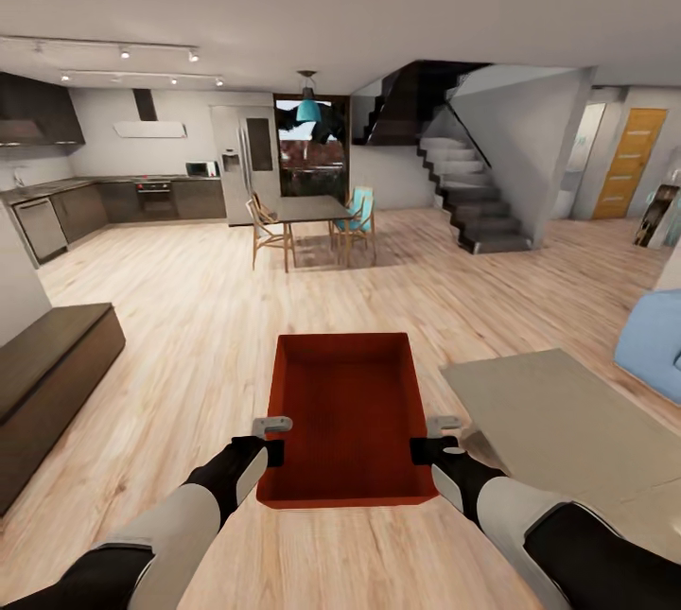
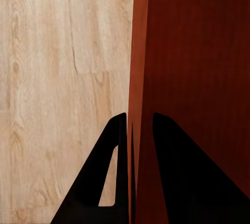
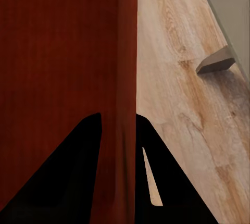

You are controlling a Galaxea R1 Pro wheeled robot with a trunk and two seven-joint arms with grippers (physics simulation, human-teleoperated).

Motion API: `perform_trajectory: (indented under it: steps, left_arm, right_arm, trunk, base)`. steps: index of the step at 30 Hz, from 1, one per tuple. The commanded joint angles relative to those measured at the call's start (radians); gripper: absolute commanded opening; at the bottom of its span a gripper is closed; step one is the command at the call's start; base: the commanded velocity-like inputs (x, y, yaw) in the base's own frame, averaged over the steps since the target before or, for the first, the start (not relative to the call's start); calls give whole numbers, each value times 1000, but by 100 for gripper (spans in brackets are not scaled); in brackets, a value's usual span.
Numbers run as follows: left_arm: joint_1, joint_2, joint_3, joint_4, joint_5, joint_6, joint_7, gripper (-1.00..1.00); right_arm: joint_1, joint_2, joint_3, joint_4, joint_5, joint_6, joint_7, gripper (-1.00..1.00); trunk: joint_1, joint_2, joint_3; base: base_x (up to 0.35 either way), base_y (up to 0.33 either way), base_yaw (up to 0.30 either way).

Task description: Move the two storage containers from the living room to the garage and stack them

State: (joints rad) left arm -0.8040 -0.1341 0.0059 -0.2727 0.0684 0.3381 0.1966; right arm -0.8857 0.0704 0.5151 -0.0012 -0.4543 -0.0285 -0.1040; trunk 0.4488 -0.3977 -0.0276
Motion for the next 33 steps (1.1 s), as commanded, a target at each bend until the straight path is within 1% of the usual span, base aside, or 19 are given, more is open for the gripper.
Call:
perform_trajectory:
  steps: [1, 33]
  left_arm:
    - [-1, 1, 5, -3, -25, 9, 17, -100]
    - [0, 2, 5, -3, -25, 9, 17, -100]
  right_arm:
    - [-1, -6, 0, 3, -15, -5, -8, -100]
    - [-1, -6, 0, 3, -15, -5, -8, -100]
  trunk:
    - [1, -2, -2]
    - [1, -2, -2]
  base:
    - [322, 0, 45]
    - [322, 0, 1]
